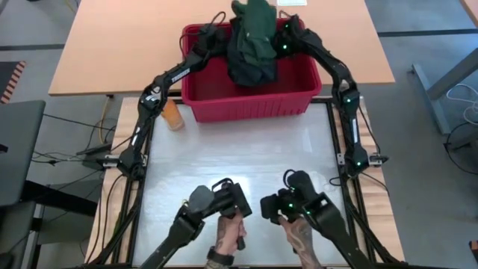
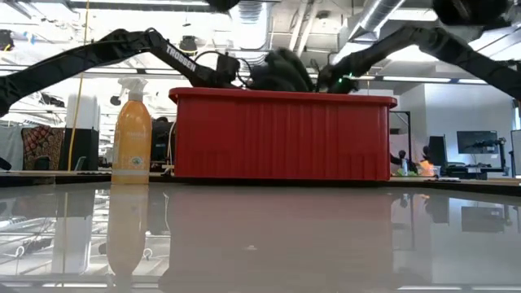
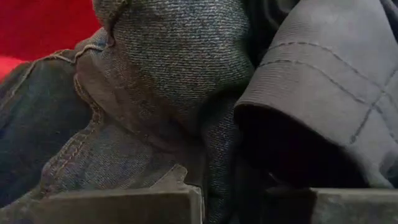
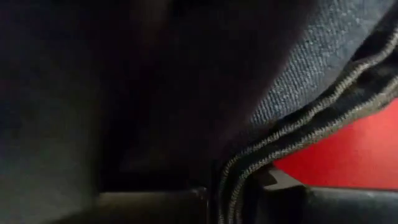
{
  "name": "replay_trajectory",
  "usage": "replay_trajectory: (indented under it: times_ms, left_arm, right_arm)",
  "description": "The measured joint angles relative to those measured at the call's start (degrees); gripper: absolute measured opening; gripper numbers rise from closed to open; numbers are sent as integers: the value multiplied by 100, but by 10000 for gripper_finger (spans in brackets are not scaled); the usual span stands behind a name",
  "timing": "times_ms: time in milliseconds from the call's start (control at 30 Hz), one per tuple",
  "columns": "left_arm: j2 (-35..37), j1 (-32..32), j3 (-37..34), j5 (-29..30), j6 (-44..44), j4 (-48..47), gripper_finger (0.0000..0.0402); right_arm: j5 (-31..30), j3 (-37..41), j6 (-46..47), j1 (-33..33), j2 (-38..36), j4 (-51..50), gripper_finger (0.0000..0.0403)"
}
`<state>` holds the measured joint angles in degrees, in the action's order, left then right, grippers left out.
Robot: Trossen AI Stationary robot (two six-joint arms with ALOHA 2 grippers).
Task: Fold Laundry from Bin
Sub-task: Put the folded clothes into the red bin
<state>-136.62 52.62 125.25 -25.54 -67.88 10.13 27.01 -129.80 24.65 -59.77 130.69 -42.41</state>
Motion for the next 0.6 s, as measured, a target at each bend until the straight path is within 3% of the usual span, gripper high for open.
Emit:
replay_trajectory:
  times_ms: [233,400,600]
  left_arm:
    - [144,-26,20,495,1887,-2091,31]
    - [295,-49,37,933,2521,-3412,66]
    - [337,30,96,1214,3357,-4205,109]
  right_arm:
    - [-926,10,-745,134,304,-637,55]
    - [-1555,11,-1124,280,306,-941,55]
    - [-1692,11,-1148,299,301,-1055,55]
